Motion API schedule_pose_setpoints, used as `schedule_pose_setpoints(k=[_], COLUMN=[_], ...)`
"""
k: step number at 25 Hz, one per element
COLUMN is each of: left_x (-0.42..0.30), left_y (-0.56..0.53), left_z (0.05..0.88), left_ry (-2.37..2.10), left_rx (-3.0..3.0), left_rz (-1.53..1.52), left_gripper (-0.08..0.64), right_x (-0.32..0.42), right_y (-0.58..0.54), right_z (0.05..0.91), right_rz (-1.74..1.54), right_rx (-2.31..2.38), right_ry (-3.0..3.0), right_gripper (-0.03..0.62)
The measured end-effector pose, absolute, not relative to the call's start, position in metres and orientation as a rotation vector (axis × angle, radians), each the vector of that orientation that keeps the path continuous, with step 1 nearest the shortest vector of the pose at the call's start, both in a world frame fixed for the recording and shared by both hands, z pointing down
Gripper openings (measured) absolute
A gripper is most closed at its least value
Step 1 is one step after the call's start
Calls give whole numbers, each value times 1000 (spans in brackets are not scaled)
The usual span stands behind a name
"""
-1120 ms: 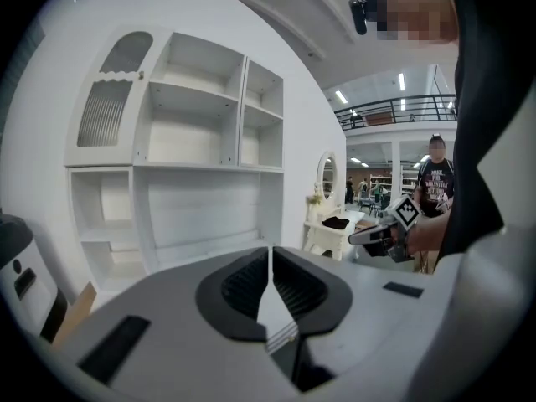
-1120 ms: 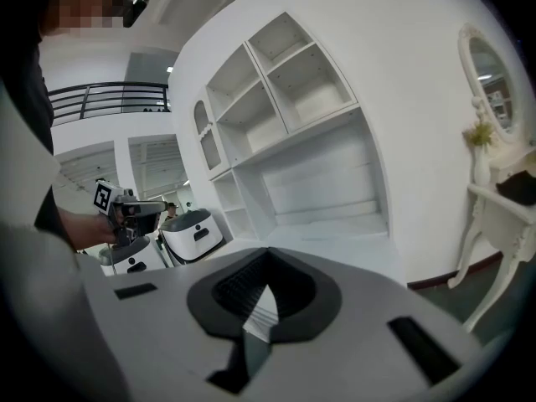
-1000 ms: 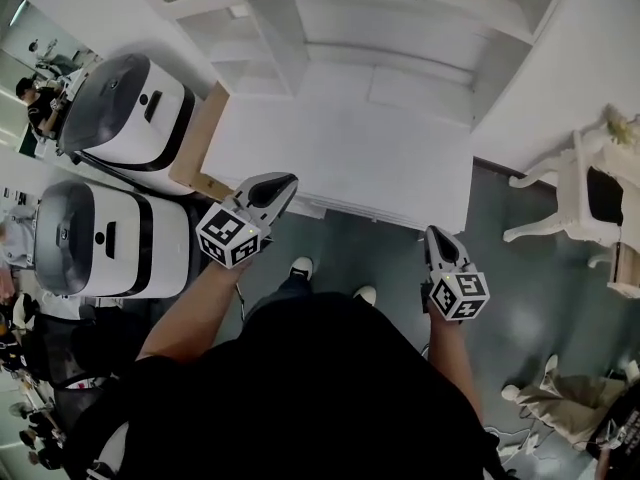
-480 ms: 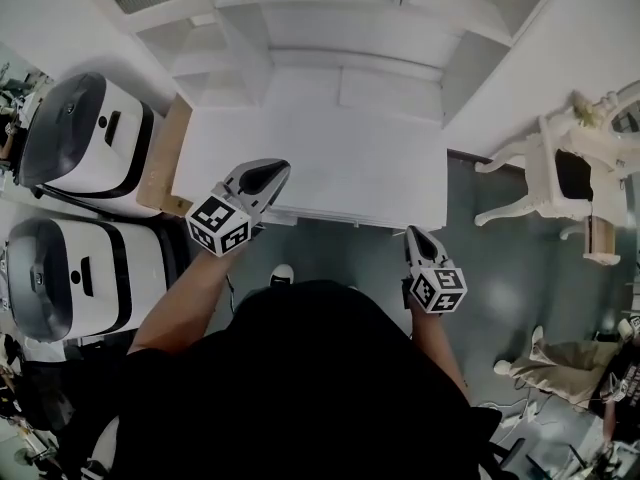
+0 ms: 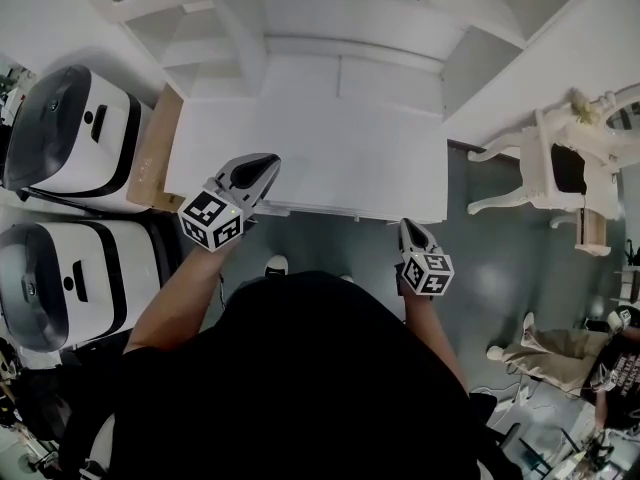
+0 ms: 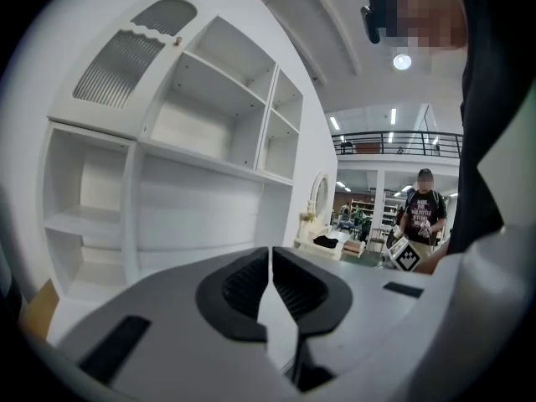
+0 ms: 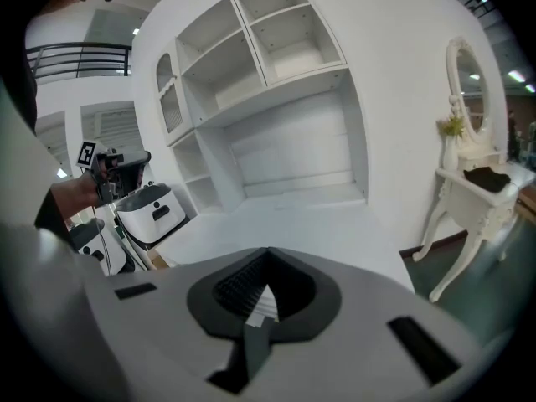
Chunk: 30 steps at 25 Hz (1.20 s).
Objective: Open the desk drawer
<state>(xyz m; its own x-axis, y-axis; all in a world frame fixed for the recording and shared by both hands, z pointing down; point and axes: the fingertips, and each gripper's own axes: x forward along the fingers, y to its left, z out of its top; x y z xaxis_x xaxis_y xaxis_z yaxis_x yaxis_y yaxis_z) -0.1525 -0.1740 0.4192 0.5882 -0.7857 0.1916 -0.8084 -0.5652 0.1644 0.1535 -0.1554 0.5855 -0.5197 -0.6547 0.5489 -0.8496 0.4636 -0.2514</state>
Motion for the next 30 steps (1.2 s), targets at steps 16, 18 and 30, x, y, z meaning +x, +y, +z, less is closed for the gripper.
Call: schedule_pose_setpoints(k=[16,18,30], left_x=[-178,-179,-182], left_y=[-182,-183,-185], left_z=[442,446,459], left_ry=[-1306,-1299,-1260], left_rx=[2534,2529,2518], left_rz=[181,193,276], left_gripper=[22,23,22], right_x=[135,133,107], right_y=[-143,-143,-141], right_z=[675,690,764], right_rz=[820,842,908], right_rx=[1173,1159,1052], right_ry=[-2125,-2097,-1998], right_gripper=[2,2,12])
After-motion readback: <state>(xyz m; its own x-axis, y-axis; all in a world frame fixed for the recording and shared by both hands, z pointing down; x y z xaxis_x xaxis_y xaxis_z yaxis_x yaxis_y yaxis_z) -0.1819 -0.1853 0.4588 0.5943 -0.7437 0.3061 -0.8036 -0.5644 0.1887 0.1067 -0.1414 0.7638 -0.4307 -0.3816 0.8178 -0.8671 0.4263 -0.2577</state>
